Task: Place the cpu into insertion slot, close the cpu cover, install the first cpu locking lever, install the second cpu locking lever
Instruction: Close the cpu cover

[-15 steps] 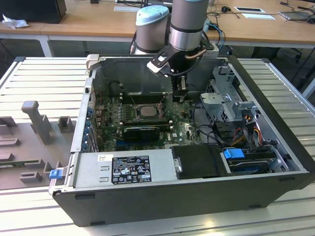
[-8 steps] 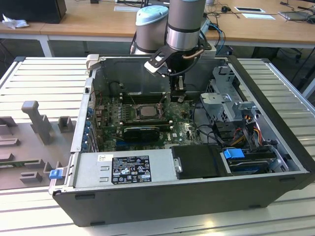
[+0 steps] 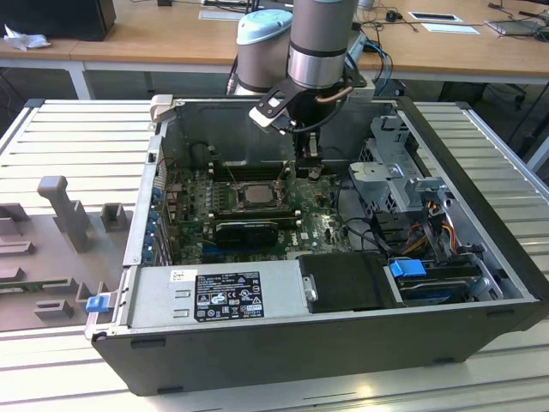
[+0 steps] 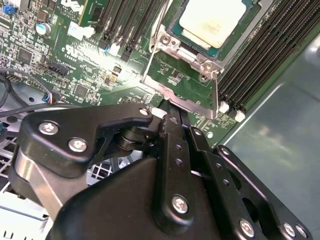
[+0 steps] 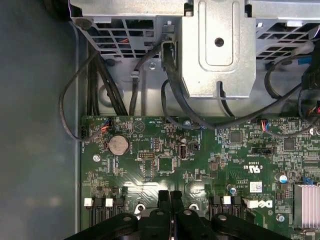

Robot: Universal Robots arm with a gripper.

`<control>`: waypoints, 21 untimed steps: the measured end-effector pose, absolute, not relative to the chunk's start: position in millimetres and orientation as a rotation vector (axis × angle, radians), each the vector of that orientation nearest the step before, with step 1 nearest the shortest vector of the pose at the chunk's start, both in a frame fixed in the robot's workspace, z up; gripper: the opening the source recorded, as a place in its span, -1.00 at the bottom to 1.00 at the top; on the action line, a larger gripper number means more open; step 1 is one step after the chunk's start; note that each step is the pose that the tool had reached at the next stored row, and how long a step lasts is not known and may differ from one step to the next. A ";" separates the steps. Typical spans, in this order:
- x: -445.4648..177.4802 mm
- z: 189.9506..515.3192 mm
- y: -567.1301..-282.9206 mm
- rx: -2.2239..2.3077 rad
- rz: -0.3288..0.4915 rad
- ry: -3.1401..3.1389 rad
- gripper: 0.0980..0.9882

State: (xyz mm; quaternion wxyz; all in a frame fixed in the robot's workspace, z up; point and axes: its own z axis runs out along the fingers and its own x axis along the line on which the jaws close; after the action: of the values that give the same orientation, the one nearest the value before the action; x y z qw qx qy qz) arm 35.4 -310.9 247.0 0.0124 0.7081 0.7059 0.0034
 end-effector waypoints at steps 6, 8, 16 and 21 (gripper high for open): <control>31.6 247.0 -310.9 2.207 0.011 2.200 -0.89; 29.9 247.0 -310.9 2.207 0.011 2.200 -0.89; 22.5 247.0 -310.9 2.207 0.011 2.200 -0.89; 17.0 247.0 -310.9 2.207 0.011 2.200 -0.89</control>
State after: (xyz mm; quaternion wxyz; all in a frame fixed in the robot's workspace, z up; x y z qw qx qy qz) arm 17.0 -310.9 247.0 0.0124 0.7081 0.7060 0.0034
